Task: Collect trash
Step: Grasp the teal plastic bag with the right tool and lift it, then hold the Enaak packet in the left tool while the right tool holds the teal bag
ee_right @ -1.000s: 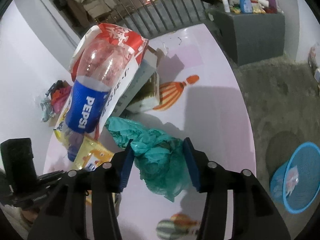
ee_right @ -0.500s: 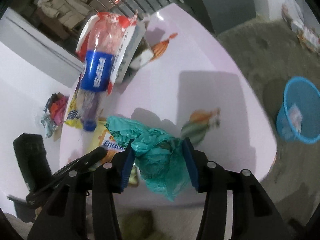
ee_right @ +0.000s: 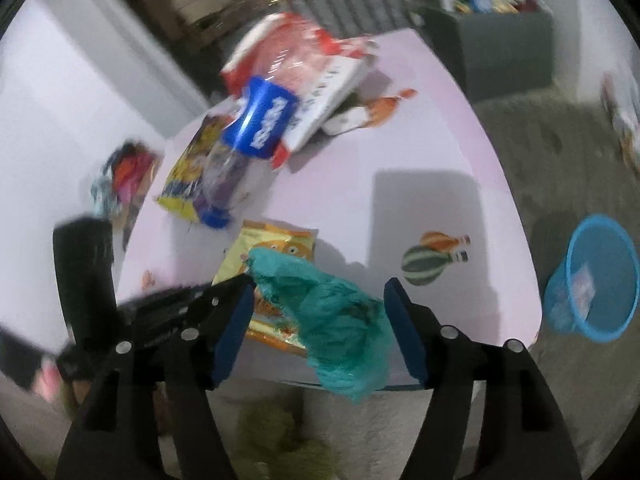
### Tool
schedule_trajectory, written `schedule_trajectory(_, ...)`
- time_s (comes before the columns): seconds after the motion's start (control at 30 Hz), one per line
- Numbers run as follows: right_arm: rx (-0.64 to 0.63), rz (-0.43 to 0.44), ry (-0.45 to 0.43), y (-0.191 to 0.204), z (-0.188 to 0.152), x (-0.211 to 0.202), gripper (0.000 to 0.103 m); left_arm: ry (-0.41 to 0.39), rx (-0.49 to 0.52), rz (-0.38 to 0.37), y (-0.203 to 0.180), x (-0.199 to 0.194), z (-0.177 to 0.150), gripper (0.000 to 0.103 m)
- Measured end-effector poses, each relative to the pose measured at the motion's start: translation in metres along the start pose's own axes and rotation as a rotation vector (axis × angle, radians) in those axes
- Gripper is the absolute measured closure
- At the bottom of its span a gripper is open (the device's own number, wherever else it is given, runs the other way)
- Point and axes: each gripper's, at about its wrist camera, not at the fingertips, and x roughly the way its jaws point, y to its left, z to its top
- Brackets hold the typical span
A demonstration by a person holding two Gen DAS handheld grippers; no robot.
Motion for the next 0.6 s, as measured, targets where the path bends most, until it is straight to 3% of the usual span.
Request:
schedule_trajectory(0.17, -0.082, -0.022, 0.064, 0.008, -0.003, 0.018, 0.037, 0.003, -0.004, -0.004, 0.002, 0.001, 0.001, 0.097)
schedule_trajectory(0.3, -0.031, -0.013, 0.106, -0.002, -0.005, 0.03, 0.053, 0.003, -0.004, -0.003, 0.003, 0.002, 0.002, 0.097)
schedule_trajectory(0.6, 0.131, 0.059, 0.053, -0.026, -0.002, 0.024, 0.058, -0.019, 0.004, -0.008, 0.004, -0.002, 0.005, 0.097)
